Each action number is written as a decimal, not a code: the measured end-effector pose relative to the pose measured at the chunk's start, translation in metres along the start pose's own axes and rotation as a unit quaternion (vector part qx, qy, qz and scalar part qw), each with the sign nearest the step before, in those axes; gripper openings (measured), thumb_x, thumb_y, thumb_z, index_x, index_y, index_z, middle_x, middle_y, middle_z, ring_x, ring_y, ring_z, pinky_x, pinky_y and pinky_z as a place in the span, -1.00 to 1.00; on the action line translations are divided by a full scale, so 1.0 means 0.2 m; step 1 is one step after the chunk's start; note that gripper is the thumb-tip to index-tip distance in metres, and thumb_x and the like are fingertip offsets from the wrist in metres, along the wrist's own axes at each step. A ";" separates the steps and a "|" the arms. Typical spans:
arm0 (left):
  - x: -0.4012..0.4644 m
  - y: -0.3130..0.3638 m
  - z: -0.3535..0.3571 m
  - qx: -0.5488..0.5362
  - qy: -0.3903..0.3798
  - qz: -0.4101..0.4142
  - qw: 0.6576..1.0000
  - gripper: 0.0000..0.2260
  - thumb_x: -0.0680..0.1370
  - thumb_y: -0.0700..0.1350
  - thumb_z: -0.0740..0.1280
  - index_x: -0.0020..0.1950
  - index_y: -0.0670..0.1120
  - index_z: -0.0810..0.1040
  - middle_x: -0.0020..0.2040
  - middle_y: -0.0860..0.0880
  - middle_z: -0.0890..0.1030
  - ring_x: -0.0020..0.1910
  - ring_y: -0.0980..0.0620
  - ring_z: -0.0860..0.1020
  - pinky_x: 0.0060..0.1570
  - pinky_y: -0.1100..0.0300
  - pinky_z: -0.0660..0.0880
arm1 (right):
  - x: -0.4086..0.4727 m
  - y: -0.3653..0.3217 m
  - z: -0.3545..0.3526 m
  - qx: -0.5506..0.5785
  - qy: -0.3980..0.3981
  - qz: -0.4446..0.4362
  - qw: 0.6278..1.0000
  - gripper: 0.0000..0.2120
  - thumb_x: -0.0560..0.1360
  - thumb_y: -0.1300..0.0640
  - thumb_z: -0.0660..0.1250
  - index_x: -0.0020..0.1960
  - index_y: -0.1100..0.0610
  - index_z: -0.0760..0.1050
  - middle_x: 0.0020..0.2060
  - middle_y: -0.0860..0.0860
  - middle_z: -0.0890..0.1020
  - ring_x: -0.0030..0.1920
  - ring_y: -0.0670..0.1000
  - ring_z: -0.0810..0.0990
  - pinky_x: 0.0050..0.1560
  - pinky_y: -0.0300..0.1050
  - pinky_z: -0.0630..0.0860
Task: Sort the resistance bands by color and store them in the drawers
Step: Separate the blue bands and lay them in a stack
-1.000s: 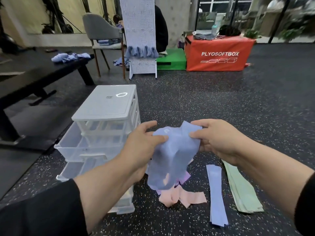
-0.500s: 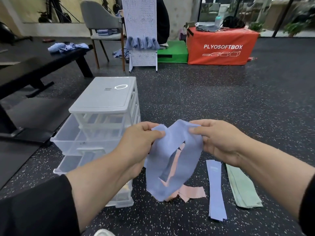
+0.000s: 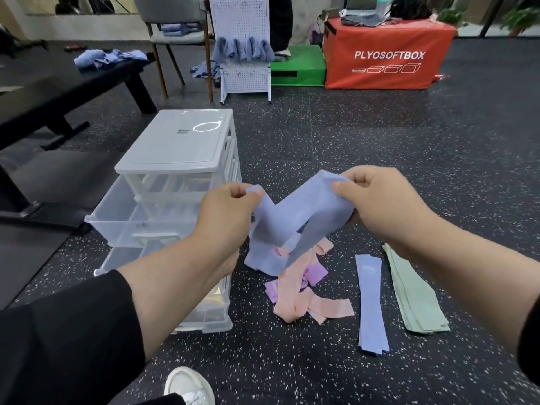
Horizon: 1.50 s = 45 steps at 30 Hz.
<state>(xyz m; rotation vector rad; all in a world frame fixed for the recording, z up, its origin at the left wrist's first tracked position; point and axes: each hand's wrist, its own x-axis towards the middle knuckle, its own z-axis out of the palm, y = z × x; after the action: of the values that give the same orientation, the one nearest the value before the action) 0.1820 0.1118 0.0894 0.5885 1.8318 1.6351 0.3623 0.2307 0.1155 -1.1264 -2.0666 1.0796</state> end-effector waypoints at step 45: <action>-0.07 0.02 0.24 -0.086 -0.063 -0.110 0.988 -0.83 0.60 -0.30 0.31 -0.20 -0.22 0.55 -0.31 -0.15 0.47 -0.38 -0.03 0.43 -0.40 0.22 0.50 | -0.09 -0.01 0.23 -0.208 -0.121 -0.148 0.959 -0.71 0.64 0.12 0.18 -0.25 0.12 0.43 -0.11 0.09 0.48 -0.07 0.10 0.50 -0.01 0.05 0.44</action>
<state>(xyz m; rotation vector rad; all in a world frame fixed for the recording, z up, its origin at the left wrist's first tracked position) 0.2261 0.1376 0.0931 0.3886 1.5850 1.5511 0.3358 0.1966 0.0919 -0.8559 -2.6420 0.6799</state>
